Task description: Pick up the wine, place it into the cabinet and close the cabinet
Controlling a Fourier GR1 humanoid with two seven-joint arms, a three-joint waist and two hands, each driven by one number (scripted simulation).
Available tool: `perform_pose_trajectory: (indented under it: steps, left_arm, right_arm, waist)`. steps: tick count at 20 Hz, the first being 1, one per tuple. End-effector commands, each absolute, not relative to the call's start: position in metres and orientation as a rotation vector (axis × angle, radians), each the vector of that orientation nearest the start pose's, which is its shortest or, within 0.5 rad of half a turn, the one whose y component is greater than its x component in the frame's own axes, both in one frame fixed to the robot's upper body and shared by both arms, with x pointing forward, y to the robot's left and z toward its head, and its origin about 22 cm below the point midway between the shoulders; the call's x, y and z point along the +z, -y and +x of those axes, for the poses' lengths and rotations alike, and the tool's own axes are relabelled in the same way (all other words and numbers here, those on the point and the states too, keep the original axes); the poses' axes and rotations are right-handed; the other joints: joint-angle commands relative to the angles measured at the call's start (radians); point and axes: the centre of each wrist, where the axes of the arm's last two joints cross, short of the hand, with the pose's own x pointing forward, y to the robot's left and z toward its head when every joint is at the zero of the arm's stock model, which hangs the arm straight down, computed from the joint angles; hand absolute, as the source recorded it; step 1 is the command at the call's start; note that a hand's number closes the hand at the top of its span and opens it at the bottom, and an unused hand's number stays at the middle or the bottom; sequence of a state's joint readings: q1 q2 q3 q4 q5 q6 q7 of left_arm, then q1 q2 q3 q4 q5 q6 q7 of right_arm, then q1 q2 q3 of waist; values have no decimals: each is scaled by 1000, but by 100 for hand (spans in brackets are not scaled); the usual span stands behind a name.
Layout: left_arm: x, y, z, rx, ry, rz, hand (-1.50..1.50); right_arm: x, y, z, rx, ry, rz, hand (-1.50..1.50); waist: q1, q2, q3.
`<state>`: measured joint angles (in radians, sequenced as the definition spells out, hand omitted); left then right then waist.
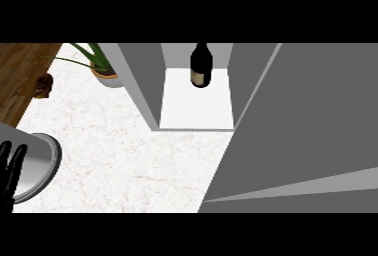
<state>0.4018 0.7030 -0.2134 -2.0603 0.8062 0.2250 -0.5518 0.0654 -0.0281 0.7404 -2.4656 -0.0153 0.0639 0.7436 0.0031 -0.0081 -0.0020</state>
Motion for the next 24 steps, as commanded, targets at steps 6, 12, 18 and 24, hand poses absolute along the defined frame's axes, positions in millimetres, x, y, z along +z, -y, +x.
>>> perform_pose_trajectory:
  steps: [6,12,18,24]
  left_arm:
    - [89,-324,153,147,1970,-178,-150]
    - [89,-338,161,179,1944,-226,-150]
    - [87,-333,154,160,1925,-270,-150]
    - [94,-329,166,182,1928,-303,-150]
  right_arm:
    - [185,88,82,666,1643,751,150]
    - [191,69,94,650,1740,671,150]
    - [198,52,117,625,1762,580,150]
    - [219,45,140,598,1733,627,150]
  waist:
    - [-9,-3,-2]
    - [4,3,-2]
    - [27,5,-2]
    - [42,13,-3]
